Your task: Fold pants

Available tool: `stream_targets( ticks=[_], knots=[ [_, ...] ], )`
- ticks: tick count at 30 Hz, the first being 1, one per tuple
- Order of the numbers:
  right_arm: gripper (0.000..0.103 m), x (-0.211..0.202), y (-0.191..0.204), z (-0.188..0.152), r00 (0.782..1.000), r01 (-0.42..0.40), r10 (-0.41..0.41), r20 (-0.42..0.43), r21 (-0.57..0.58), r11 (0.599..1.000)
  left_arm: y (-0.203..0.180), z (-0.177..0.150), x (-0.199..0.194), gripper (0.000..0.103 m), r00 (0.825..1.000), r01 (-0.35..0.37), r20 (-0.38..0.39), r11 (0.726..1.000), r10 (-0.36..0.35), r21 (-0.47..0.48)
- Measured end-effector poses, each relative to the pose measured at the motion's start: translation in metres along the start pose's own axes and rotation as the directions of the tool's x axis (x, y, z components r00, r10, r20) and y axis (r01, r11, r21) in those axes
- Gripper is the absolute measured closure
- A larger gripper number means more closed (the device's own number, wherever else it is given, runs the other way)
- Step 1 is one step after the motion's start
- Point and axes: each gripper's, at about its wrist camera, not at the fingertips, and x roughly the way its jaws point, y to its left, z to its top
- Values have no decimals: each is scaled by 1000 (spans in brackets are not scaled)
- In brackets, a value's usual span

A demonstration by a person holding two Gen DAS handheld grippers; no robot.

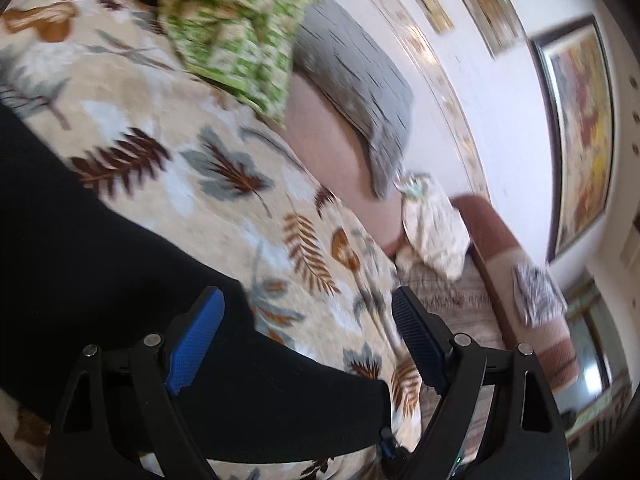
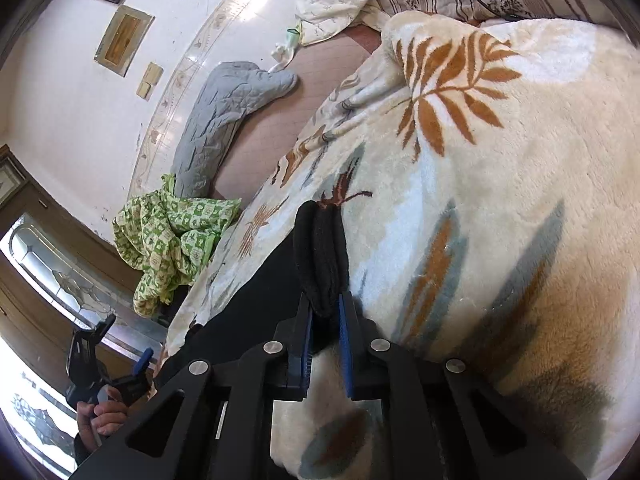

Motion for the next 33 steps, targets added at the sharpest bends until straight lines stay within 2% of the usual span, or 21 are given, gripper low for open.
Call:
stream_targets(
  ticks=[4, 6, 8, 11, 15, 18, 21, 23, 26, 30, 33],
  knots=[
    [92, 1, 2, 1, 1000, -2, 2, -18, 4, 1000, 19, 3, -26, 15, 998, -43, 48, 997, 46, -62],
    [94, 2, 0, 2, 1000, -6, 6, -30, 22, 1000, 28, 2, -36, 9, 992, -88, 82, 992, 96, -92],
    [95, 4, -3, 4, 999, -7, 9, -47, 38, 999, 33, 0, -33, 8, 992, -98, 65, 989, 105, -107],
    [96, 5, -2, 6, 997, 10, -8, -72, 31, 999, 27, -3, -24, 8, 993, -115, 17, 991, 117, -61],
    [95, 7, 12, 9, 993, 78, -81, -88, -31, 996, 6, -9, -25, 8, 987, -159, 43, 984, 156, 83],
    [95, 2, 30, 13, 992, 105, -110, -68, -74, 992, 4, -15, -26, 8, 984, -178, 51, 978, 173, 108],
    [95, -6, 64, 17, 993, 95, -104, -50, -158, 983, 11, -16, -39, 8, 976, -198, 104, 978, 191, 68],
    [95, -6, 90, 15, 994, 69, -85, -63, -222, 973, 19, -15, -53, 8, 959, -233, 170, 972, 226, 23],
    [95, -1, 131, 2, 992, -1, -37, -117, -312, 950, 32, -14, -64, 5, 940, -260, 217, 965, 263, -41],
    [95, 26, 179, -25, 971, -103, 8, -240, -386, 917, 44, -12, -61, 5, 951, -232, 186, 968, 246, -92],
    [95, 46, 199, -41, 949, -157, 30, -315, -388, 908, 43, -13, -64, 5, 952, -220, 203, 972, 231, -77]
  ],
)
